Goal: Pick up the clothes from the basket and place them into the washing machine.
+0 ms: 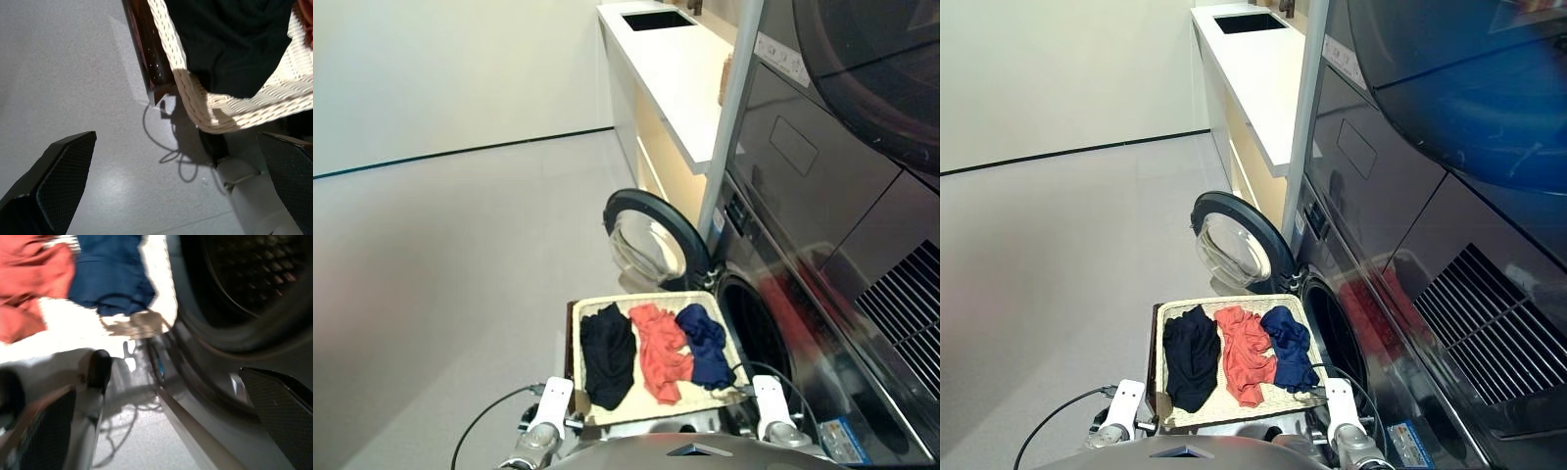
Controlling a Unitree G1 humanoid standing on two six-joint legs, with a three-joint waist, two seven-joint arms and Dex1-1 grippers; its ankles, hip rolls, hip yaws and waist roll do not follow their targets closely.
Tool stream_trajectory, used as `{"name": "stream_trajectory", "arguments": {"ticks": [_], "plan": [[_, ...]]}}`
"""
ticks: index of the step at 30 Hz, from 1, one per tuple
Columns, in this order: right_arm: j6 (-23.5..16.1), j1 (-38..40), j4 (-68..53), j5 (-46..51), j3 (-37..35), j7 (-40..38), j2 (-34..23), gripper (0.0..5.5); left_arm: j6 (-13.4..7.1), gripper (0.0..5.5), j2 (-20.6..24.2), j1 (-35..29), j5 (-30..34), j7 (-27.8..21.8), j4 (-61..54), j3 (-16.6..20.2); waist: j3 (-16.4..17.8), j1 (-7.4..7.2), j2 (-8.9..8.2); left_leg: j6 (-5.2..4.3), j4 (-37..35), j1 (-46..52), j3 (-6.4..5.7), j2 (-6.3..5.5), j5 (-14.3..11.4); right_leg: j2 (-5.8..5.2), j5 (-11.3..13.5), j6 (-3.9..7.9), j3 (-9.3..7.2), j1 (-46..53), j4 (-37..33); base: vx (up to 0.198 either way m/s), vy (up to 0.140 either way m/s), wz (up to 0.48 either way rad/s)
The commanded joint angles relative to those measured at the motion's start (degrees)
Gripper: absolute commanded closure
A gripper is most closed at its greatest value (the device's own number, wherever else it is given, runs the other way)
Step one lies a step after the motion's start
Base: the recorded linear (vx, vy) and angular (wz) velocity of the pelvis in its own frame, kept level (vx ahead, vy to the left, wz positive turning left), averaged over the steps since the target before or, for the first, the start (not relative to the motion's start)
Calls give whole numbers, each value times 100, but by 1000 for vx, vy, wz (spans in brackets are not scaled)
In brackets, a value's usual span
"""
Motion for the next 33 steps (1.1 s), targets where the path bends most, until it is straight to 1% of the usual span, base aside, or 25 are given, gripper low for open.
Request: {"name": "stream_trajectory", "arguments": {"ticks": [1, 2, 3, 4, 6, 8, 10, 12, 13, 15, 17, 19, 20, 21, 22, 24, 25, 26, 27, 28, 29, 32, 33], "plan": [[-284, -509, -274, -92, 300, 4, 123, 0, -164, 0, -46, -518, -368, 111, -13, -23, 93, -44, -293, -44, -229, -106, -129, -251, 206, -501, 337, 652, 295, 337, -489, 0, 0, 0], [-276, -535, -368, -70, 349, 21, 120, 0, -165, 0, -47, -560, -421, 111, -33, -31, 109, -49, -293, -44, -229, -131, -119, -255, 209, -507, 349, 657, 302, 308, -489, 0, 0, 0], [-282, -542, -652, -19, 446, 33, 114, 0, -224, 0, -25, -620, -401, 172, -205, -112, 140, -64, -295, -44, -229, -181, -104, -259, 216, -521, 368, 668, 327, 252, -489, 0, 0, 0], [-310, -548, -880, 4, 508, 24, 97, 0, -235, 0, -3, -690, -405, 189, -301, -156, 178, -78, -295, -45, -229, -237, -91, -260, 226, -527, 390, 674, 344, 189, -489, -53, 29, -25], [-323, -574, -1370, 21, 685, 46, 20, 0, -289, 0, 71, -830, -365, 252, -569, -310, 290, -111, -299, -46, -229, -363, -36, -255, 255, -534, 446, 690, 400, 25, -489, -88, 32, -81], [-384, -722, -2018, -179, 980, 49, -139, 0, -347, 0, 141, -1119, -315, 369, -756, -492, 499, -169, -310, -45, -229, -589, 51, -269, 309, -548, 550, 711, 483, -240, -489, -169, 45, -222], [-442, -857, -2356, -306, 1131, 2, -257, 0, -400, 0, 164, -1424, -246, 535, -800, -585, 649, -205, -323, -49, -229, -820, 102, -259, 371, -558, 621, 720, 529, -508, -453, -171, 42, -266], [-546, -1158, -2779, -438, 1312, -158, -379, 0, -504, 0, 170, -1887, -283, 818, -955, -741, 930, -267, -356, -40, -229, -1169, 165, -258, 492, -562, 676, 726, 615, -969, -284, -219, 43, -237], [-574, -1281, -2835, -426, 1359, -208, -415, 0, -521, 0, 221, -2053, -351, 881, -1042, -784, 1034, -269, -379, -40, -165, -1345, 168, -241, 528, -565, 681, 714, 644, -1166, -181, -242, 9, -195], [-643, -1699, -3112, -412, 1502, -346, -459, 0, -580, 0, 313, -2510, -413, 1099, -1121, -892, 1293, -291, -472, -38, 395, -1935, 174, -171, 443, -568, 666, 669, 730, -1685, 197, -218, -43, -164], [-720, -2065, -3454, -475, 1622, -485, -527, 0, -610, 0, 415, -2929, -388, 1257, -1181, -978, 1465, -322, -563, -38, 936, -2560, 140, -114, 319, -523, 603, 626, 784, -2215, 561, -172, -67, -54], [-800, -2359, -3795, -604, 1634, -667, -639, 0, -579, 0, 480, -3321, -344, 1407, -1195, -1009, 1535, -373, -595, -45, 1351, -3124, 131, -13, 211, -482, 501, 607, 754, -2704, 866, -129, -37, 55], [-819, -2528, -3932, -625, 1634, -744, -660, 0, -509, 0, 521, -3561, -338, 1479, -1077, -991, 1541, -422, -605, -42, 1610, -3457, 106, 64, 149, -456, 452, 589, 754, -3029, 1078, -105, -40, 39], [-828, -2643, -4039, -662, 1649, -777, -680, 0, -472, 0, 560, -3783, -305, 1503, -908, -978, 1492, -470, -602, -47, 1878, -3764, 89, 156, 73, -462, 402, 577, 750, -3296, 1251, 0, 0, 0], [-870, -2744, -4214, -693, 1661, -818, -731, 0, -444, 0, 645, -3978, -241, 1582, -838, -939, 1474, -496, -567, -92, 2111, -3933, 21, 243, -170, -405, 212, 616, 774, -3482, 1480, 0, 0, 0], [-921, -2853, -4475, -729, 1625, -921, -807, 0, -383, 0, 735, -4243, -350, 1687, -718, -775, 1418, -563, -527, -85, 2609, -4472, -14, 421, -310, -371, 130, 592, 779, -4009, 1834, 0, 0, 0], [-956, -2901, -4639, -723, 1620, -943, -819, 0, -356, 0, 798, -4438, -455, 1721, -640, -681, 1393, -603, -510, -88, 2749, -4681, -42, 480, -360, -351, 87, 590, 777, -4229, 1963, 0, 0, 0], [-976, -2909, -4711, -716, 1598, -966, -853, 0, -354, 0, 841, -4555, -466, 1721, -619, -675, 1375, -636, -501, -83, 2903, -4855, -84, 529, -417, -347, 49, 578, 786, -4376, 2034, 0, 0, 0], [-1016, -2934, -4824, -689, 1559, -986, -886, 0, -312, 0, 919, -4691, -531, 1712, -589, -620, 1363, -674, -466, -62, 3068, -5072, -128, 565, -473, -322, 25, 569, 780, -4613, 2202, 0, 0, 0], [-1013, -2937, -4869, -675, 1566, -989, -894, 0, -296, 0, 957, -4788, -526, 1719, -550, -617, 1365, -700, -457, -63, 3189, -5219, -168, 602, -500, -327, 6, 560, 754, -4718, 2250, 0, 0, 0], [-1048, -2952, -4988, -645, 1546, -971, -907, 0, -281, 0, 1020, -4899, -499, 1722, -539, -604, 1353, -723, -455, -50, 3290, -5374, -205, 624, -542, -277, -14, 553, 765, -4885, 2341, 0, 0, 0], [-1114, -2942, -5274, -543, 1515, -923, -945, 0, -272, 0, 1174, -5090, -749, 1739, -519, -413, 1319, -775, -427, -18, 3613, -5844, -302, 676, -676, -216, -69, 533, 784, -5333, 2586, 0, 0, 0], [-1126, -2906, -5292, -508, 1520, -907, -948, 0, -269, 0, 1210, -5143, -802, 1736, -515, -376, 1319, -785, -424, -2, 3683, -5937, -317, 682, -713, -211, -80, 516, 783, -5417, 2625, 0, 0, 0]]}}
